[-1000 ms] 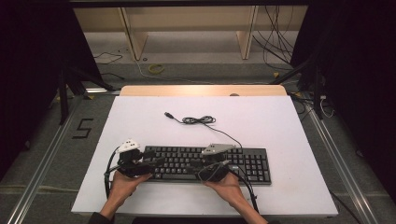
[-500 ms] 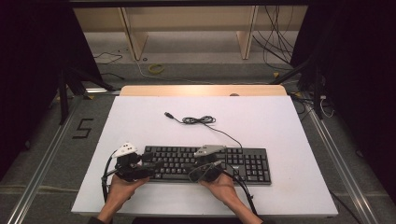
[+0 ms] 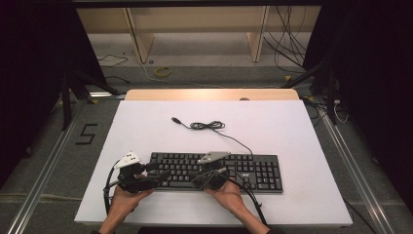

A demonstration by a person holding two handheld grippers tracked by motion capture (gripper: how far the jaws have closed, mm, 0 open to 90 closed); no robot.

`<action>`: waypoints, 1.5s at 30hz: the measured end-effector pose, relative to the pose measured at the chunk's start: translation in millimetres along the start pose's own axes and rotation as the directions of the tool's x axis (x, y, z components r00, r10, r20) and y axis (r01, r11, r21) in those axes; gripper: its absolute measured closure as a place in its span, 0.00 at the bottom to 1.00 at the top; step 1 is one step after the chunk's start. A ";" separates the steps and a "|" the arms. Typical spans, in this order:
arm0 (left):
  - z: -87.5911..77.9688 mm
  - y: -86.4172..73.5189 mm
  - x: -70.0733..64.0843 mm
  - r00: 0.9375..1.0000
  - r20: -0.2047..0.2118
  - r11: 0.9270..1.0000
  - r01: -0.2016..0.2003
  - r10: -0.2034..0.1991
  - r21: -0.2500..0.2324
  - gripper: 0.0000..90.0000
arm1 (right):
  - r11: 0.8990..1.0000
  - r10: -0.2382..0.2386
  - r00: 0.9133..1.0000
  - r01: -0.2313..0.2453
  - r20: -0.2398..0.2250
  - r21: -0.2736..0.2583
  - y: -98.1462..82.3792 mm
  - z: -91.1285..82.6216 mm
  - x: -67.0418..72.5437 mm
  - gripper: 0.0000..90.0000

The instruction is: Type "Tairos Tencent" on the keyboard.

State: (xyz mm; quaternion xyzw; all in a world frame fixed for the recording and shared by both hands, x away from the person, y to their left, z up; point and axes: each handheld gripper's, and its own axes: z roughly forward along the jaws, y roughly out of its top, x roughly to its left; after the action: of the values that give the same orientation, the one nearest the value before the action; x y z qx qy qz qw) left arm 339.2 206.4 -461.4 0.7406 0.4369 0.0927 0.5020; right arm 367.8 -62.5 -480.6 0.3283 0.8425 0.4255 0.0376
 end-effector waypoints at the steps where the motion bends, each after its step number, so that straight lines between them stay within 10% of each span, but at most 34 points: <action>1: -0.4 -0.3 0.0 1.000 -0.001 1.000 -0.005 0.005 0.002 0.37 | 1.000 0.000 1.000 0.000 0.000 0.001 -0.1 0.3 0.0 1.00; 32: -1.0 -3.2 -0.1 1.000 -0.009 1.000 -0.026 0.026 -0.010 0.34 | 1.000 0.002 1.000 -0.002 0.020 0.011 -3.9 3.6 1.7 1.00; 45: 0.0 -3.4 -1.0 0.999 -0.010 0.999 -0.035 0.035 -0.011 0.35 | 0.995 0.068 0.998 -0.068 -0.006 -0.078 0.6 -22.8 -11.8 0.75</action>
State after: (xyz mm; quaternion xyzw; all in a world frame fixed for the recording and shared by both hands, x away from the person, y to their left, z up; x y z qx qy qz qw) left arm 336.7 206.0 -464.0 0.7450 0.4257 0.1076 0.5022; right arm 369.6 -84.9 -468.3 0.3543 0.8137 0.4595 0.0346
